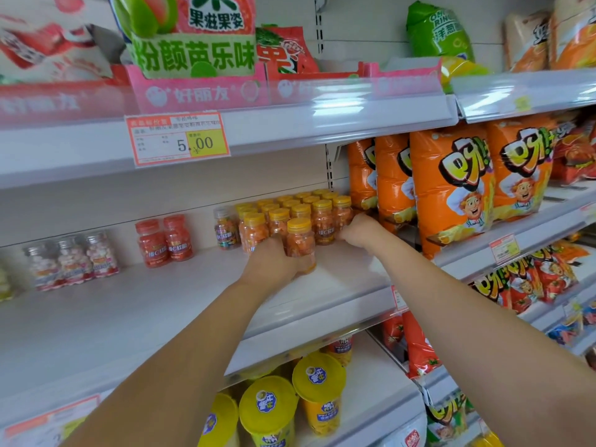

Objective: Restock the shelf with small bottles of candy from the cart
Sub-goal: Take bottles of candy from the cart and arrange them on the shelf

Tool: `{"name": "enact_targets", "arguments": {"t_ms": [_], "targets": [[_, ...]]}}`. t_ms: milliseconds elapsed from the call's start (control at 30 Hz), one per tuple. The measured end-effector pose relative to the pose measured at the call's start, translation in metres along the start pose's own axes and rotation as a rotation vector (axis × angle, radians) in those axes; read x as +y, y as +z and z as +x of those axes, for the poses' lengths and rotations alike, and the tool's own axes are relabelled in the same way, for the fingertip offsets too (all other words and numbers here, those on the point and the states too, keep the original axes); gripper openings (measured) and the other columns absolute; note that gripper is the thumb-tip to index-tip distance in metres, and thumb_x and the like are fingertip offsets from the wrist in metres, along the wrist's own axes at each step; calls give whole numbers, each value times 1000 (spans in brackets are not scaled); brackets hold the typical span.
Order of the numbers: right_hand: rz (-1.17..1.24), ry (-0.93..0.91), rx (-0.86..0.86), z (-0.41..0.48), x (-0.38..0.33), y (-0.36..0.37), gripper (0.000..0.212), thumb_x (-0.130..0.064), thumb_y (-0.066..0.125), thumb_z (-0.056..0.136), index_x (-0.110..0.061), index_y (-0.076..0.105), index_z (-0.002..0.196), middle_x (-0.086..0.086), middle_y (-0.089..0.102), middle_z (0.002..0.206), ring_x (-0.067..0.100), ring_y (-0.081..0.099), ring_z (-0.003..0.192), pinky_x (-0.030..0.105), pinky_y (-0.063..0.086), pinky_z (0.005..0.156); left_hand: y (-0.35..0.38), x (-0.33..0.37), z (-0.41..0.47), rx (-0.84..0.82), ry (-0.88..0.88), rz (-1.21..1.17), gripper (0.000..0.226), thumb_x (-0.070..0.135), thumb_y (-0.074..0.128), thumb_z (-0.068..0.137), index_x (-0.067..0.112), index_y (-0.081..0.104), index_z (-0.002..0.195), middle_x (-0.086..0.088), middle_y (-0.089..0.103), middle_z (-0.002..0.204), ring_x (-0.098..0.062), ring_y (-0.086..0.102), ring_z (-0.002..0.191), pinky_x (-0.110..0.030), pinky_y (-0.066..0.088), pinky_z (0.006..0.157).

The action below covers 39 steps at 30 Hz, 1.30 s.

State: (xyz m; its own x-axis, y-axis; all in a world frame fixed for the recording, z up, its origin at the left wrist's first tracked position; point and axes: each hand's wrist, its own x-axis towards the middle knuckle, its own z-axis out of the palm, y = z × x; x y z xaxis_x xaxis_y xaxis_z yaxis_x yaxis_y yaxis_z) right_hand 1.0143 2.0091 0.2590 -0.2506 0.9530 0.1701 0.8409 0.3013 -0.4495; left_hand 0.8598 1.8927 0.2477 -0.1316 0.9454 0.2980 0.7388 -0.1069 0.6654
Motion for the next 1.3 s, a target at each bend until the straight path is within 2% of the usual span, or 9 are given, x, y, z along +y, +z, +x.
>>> {"name": "enact_targets", "arguments": {"t_ms": [100,200,333,500,633,833,1167,1233,1300], "targets": [[-57,-113,-70,-32,-5,-2,27,-23,47,96,-11,62,114,12,62,115,27,58,102,35,49,89,-11,-5,-9,-8,-16,29,19,24,71,81,25,55,91,11,57,81,-2,51,71,-5,36,54],[-135,-173,-106,-62,-3,9,24,-30,48,95,-13,65,91,8,62,102,24,57,94,30,44,77,-26,-15,-20,70,-79,78,26,32,71,81,25,51,96,11,56,83,-9,52,78,-19,39,65],[-99,-183,60,-81,-1,15,34,-34,40,96,-19,68,110,5,64,116,26,57,107,32,43,83,-35,-24,-22,148,-187,-8,42,36,81,65,18,65,99,-4,68,100,-21,64,92,-34,53,85],[-90,-173,95,-87,-2,15,33,-34,40,97,-20,64,115,5,62,120,26,54,111,33,43,87,-31,-23,-18,192,-205,62,39,34,77,73,12,66,104,-5,67,95,-21,59,81,-26,44,70],[-69,-160,97,-86,-2,15,32,-34,41,96,-21,64,114,5,62,118,26,54,110,33,43,85,-28,-27,-15,224,-177,53,45,37,78,72,14,65,108,-5,69,102,-22,62,87,-27,46,73],[-64,-165,117,-85,-2,17,30,-33,42,96,-22,63,113,4,62,116,26,55,108,33,43,84,-26,-32,-9,249,-172,118,43,39,73,78,13,63,110,-7,68,101,-21,58,82,-26,42,70],[-54,-134,133,-84,-3,17,28,-27,45,93,-21,66,109,4,64,113,27,57,106,34,46,85,-30,-26,-14,227,-170,139,50,38,74,78,10,58,116,-8,66,110,-28,61,102,-31,47,80],[-46,-133,101,-84,-3,16,28,-27,45,93,-21,67,109,4,65,113,27,57,106,34,46,85,-34,-13,-25,192,-164,256,47,33,67,85,6,53,120,-13,62,116,-32,58,108,-33,46,84],[-12,-141,16,-84,-1,12,26,-29,47,93,-20,67,107,4,65,113,25,57,105,34,46,86,-38,1,-44,173,-142,457,37,28,56,93,3,54,118,-18,61,117,-34,58,105,-33,44,76]]}}
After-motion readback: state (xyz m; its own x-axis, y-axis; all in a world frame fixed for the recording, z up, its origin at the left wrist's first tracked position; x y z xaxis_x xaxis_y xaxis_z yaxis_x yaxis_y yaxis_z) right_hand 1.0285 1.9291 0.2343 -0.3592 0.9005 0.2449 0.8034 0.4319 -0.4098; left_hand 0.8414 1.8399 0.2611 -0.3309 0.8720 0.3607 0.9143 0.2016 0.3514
